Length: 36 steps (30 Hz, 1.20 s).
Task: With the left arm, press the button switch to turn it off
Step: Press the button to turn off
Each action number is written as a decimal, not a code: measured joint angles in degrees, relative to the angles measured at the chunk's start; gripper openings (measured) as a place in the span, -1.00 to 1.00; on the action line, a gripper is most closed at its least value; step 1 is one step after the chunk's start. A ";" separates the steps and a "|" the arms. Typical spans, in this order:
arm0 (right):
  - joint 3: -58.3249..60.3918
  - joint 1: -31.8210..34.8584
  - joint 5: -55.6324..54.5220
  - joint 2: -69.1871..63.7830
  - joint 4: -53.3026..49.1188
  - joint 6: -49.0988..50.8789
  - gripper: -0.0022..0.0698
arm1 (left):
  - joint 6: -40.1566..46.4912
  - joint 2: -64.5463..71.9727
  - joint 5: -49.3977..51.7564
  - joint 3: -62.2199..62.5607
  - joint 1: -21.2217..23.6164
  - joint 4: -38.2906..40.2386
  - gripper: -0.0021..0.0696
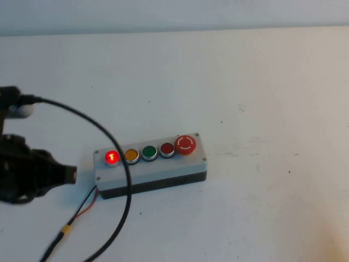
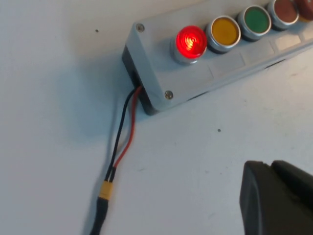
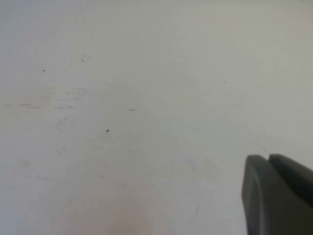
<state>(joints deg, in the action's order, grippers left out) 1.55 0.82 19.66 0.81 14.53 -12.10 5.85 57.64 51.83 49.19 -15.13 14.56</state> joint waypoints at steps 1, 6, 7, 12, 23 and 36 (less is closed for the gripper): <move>0.00 0.00 0.00 0.00 0.00 0.00 -0.98 | 0.98 2.47 0.73 1.76 -0.11 -0.23 -0.95; 0.00 0.00 0.00 0.00 0.00 0.00 -0.98 | 4.10 14.85 1.60 10.37 -1.68 -1.22 -0.95; 0.00 0.00 0.00 0.00 0.00 0.00 -0.98 | 4.38 16.88 1.60 11.40 -1.78 -1.22 -0.95; 0.00 0.00 0.00 0.00 0.00 0.00 -0.98 | 6.19 24.57 1.60 15.44 -1.78 -1.56 -0.95; 0.00 0.00 0.00 0.00 0.00 0.00 -0.98 | 6.68 34.58 1.57 21.08 -2.42 -3.99 -0.95; 0.00 0.00 0.00 0.00 0.00 0.00 -0.98 | 8.23 38.73 3.29 23.55 -4.61 -5.34 -0.95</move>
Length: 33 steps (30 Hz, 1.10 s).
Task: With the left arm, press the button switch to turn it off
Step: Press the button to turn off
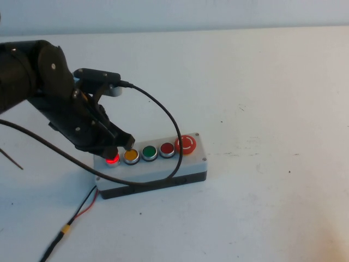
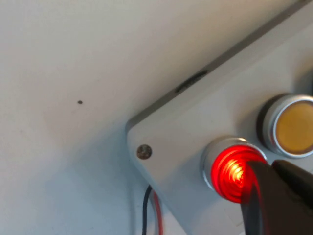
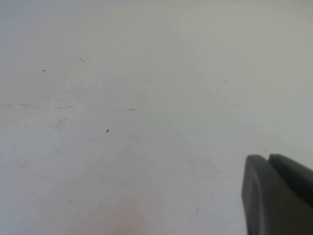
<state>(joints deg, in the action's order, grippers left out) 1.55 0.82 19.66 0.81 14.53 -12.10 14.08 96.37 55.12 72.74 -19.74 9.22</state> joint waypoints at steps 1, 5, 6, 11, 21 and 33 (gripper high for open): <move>0.00 0.00 0.00 0.00 0.00 0.00 -0.98 | 0.08 0.02 0.00 0.00 -0.60 0.02 -0.95; 0.00 0.00 0.00 0.00 0.00 0.00 -0.98 | 0.23 0.46 0.00 0.21 -1.07 -0.55 -0.95; 0.00 0.00 0.00 0.00 0.00 0.00 -0.98 | 0.23 0.62 0.00 0.49 -1.07 -0.76 -0.95; 0.00 0.00 0.00 0.00 0.00 0.00 -0.98 | 0.12 2.46 -0.23 2.71 -1.07 -1.60 -0.95; 0.00 0.00 0.00 0.00 0.00 0.00 -0.98 | 0.12 3.78 2.44 4.81 -1.07 -2.48 -0.95; 0.00 0.00 0.00 0.00 0.00 0.00 -0.98 | 0.12 3.93 4.59 5.08 -1.07 -2.56 -0.95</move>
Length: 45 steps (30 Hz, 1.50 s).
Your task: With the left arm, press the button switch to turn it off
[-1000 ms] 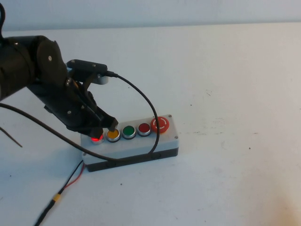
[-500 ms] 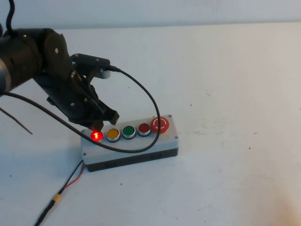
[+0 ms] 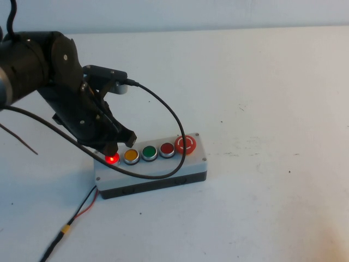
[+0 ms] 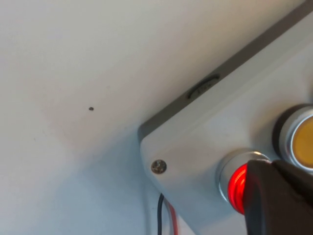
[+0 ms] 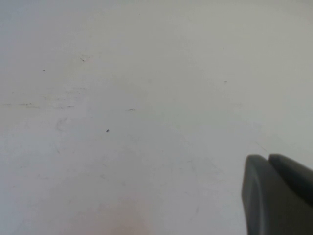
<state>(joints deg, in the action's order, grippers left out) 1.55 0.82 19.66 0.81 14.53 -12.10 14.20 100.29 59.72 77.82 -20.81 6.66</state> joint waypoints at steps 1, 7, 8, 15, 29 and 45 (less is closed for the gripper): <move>0.00 0.00 0.00 0.00 0.00 0.00 -0.98 | 0.00 0.15 0.00 0.10 0.00 0.00 -0.95; 0.00 0.00 0.00 0.00 0.00 0.00 -0.98 | 0.00 1.27 0.30 0.54 0.00 0.00 -0.95; 0.00 0.00 0.00 0.00 0.00 0.00 -0.98 | 0.00 1.38 0.38 0.68 0.00 0.00 -0.95; 0.00 0.00 0.00 0.00 0.00 0.00 -0.98 | 0.13 -1.12 -0.46 0.03 -0.12 0.00 -0.95; 0.00 0.00 0.00 0.00 0.00 0.00 -0.98 | 0.12 -38.82 -15.19 -18.77 -0.64 -0.18 -0.95; 0.00 0.00 0.00 0.00 0.00 0.00 -0.98 | -2.43 -74.07 -27.34 -47.35 -0.64 -0.49 -0.95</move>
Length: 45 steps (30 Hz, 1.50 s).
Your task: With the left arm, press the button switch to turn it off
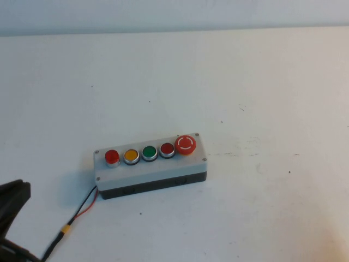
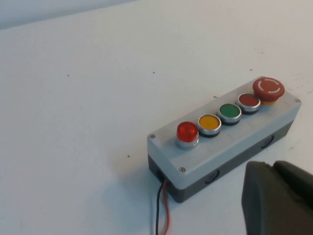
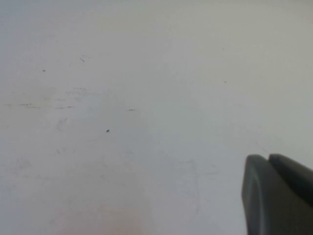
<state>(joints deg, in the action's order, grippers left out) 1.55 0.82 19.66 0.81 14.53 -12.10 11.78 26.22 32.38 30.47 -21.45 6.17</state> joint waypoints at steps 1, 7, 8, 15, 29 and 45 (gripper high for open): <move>0.00 0.00 0.00 0.00 0.00 0.00 -0.98 | 0.00 -0.75 0.05 -0.64 0.00 -0.10 -0.95; 0.00 0.00 0.00 0.00 0.00 0.00 -0.98 | 0.00 -1.53 0.78 -1.13 0.00 -1.48 -0.95; 0.00 0.00 0.00 0.00 0.00 0.00 -0.98 | 0.11 -1.53 0.00 -1.39 0.00 -1.57 -0.95; 0.00 0.00 0.00 0.00 0.00 0.00 -0.98 | 1.15 -9.36 -16.39 -9.08 0.00 -4.67 -0.95; 0.00 0.00 0.00 0.00 0.00 0.00 -0.98 | -6.35 -26.84 -38.71 -31.35 12.44 -8.02 -0.95; 0.00 0.00 0.00 0.00 0.00 0.00 -0.98 | -10.09 -26.84 -10.38 -31.97 12.71 -7.83 -0.95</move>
<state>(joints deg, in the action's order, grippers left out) 1.55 0.82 19.66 0.81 14.53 -12.10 1.68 -0.62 22.00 -1.50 -8.74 -1.67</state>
